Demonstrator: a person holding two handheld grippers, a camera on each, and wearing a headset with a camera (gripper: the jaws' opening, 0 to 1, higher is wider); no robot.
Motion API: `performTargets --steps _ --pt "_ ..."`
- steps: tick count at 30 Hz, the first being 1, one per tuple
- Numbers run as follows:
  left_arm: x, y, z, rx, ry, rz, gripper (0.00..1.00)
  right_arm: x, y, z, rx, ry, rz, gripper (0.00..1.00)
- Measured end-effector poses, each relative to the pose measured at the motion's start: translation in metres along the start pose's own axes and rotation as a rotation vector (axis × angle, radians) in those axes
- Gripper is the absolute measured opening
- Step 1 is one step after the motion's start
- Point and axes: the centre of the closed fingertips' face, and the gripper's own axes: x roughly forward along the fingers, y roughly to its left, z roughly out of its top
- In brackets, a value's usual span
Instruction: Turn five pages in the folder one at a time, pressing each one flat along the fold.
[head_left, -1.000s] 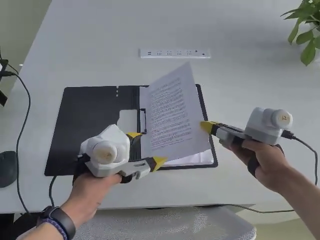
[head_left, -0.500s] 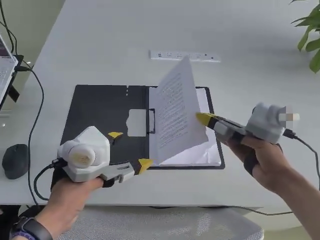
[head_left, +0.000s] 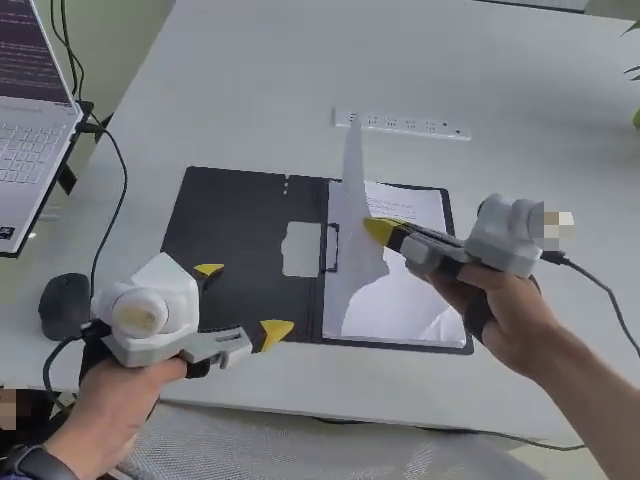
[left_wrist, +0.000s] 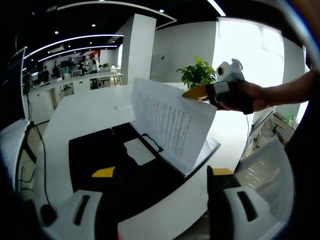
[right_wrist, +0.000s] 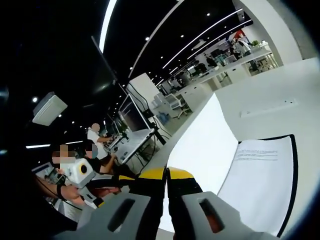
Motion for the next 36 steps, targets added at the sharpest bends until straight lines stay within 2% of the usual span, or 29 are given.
performTargets --steps 4,12,22,36 --pt "-0.009 0.01 -0.005 -0.017 -0.002 0.025 0.72 0.017 0.008 -0.005 -0.004 0.024 0.023 0.0" --pt "-0.021 0.019 -0.008 -0.035 -0.01 0.056 0.72 0.051 0.023 -0.019 -0.013 0.083 0.064 0.0" --pt "-0.03 0.029 -0.011 -0.041 -0.01 0.072 0.73 0.088 0.027 -0.041 0.001 0.152 0.094 0.0" --pt "-0.043 0.043 -0.006 -0.077 -0.033 0.102 0.73 0.132 0.028 -0.075 0.032 0.241 0.11 0.0"
